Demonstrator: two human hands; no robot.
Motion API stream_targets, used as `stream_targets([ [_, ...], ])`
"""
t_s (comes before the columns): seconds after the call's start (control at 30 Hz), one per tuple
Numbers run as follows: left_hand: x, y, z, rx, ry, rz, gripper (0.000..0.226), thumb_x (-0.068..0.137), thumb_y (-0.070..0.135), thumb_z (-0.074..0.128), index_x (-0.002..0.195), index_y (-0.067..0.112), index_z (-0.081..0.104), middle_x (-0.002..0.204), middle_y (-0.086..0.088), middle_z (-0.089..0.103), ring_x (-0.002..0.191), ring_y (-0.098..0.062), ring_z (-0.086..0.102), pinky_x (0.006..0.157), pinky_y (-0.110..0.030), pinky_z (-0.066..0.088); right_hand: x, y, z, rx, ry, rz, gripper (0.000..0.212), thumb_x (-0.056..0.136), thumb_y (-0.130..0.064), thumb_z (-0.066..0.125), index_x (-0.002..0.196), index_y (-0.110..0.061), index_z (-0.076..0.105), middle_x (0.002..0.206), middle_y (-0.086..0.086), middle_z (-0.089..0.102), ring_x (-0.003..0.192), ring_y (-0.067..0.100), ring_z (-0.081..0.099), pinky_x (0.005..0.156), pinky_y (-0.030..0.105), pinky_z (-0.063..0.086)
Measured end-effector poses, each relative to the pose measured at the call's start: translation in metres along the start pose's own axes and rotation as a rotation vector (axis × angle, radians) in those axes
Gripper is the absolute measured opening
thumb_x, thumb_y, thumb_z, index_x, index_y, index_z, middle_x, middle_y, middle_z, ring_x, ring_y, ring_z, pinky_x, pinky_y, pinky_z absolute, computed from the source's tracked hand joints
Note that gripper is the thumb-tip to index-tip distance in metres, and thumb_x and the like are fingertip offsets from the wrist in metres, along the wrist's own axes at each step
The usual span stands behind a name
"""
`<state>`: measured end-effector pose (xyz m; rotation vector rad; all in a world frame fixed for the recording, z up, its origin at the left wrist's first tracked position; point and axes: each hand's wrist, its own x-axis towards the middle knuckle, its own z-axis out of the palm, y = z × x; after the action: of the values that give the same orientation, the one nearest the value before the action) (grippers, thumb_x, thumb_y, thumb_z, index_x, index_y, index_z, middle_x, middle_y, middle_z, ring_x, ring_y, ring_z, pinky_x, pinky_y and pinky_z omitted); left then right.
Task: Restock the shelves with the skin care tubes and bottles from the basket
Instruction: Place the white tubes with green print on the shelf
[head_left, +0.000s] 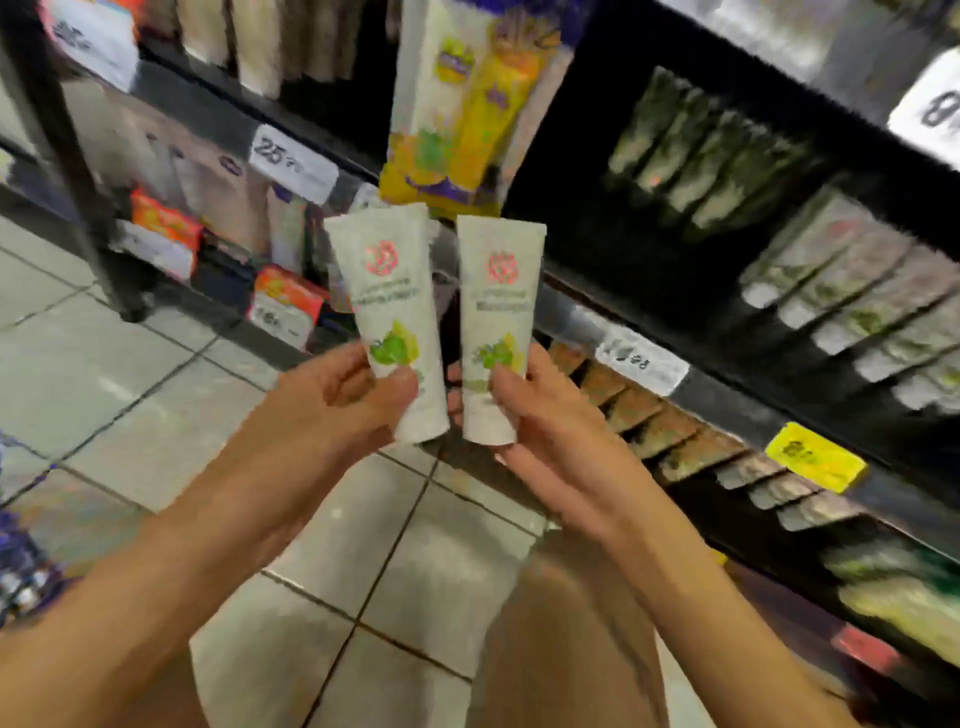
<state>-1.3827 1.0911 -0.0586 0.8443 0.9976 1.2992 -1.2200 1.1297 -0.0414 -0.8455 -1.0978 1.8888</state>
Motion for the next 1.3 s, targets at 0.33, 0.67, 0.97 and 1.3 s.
stream_targets([
  [0.33, 0.059, -0.045, 0.212, 0.161, -0.360, 0.034, 0.021, 0.089, 0.023, 0.054, 0.105, 0.036, 0.059, 0.100, 0.020, 0.070, 0.093, 0.006, 0.064, 0.066, -0.005, 0.048, -0.137, -0.055, -0.175, -0.087, 0.535, -0.323, 0.046, 0.077, -0.023, 0.057, 0.123, -0.023, 0.052, 0.115, 0.001, 0.067, 0.104, 0.018, 0.065, 0.084, 0.026, 0.054],
  [0.67, 0.083, -0.059, 0.270, 0.365, -0.302, 0.099, 0.021, 0.092, 0.030, 0.051, 0.111, 0.036, 0.052, 0.097, 0.024, 0.063, 0.081, 0.015, 0.061, 0.055, -0.008, 0.049, -0.175, -0.150, -0.347, -0.802, 1.199, -0.420, 0.030, 0.088, -0.009, 0.061, 0.117, -0.007, 0.053, 0.110, 0.009, 0.062, 0.095, 0.012, 0.060, 0.072, 0.010, 0.045],
  [0.97, 0.087, -0.068, 0.275, 0.314, -0.256, 0.016, 0.024, 0.092, 0.024, 0.050, 0.115, 0.031, 0.051, 0.109, 0.013, 0.063, 0.098, -0.005, 0.062, 0.081, -0.028, 0.048, -0.141, -0.170, -0.419, -1.030, 1.318, -0.317, 0.040, 0.090, -0.018, 0.058, 0.125, -0.001, 0.048, 0.130, 0.016, 0.055, 0.120, 0.030, 0.050, 0.096, 0.032, 0.038],
  [1.3, 0.086, -0.070, 0.288, 0.171, -0.345, -0.034, 0.019, 0.089, 0.016, 0.052, 0.102, 0.030, 0.055, 0.110, 0.007, 0.063, 0.092, -0.009, 0.064, 0.055, -0.014, 0.052, -0.139, -0.173, -0.414, -0.997, 1.358, -0.241, 0.044, 0.093, -0.023, 0.055, 0.130, -0.003, 0.045, 0.133, 0.015, 0.053, 0.124, 0.029, 0.047, 0.091, 0.025, 0.035],
])
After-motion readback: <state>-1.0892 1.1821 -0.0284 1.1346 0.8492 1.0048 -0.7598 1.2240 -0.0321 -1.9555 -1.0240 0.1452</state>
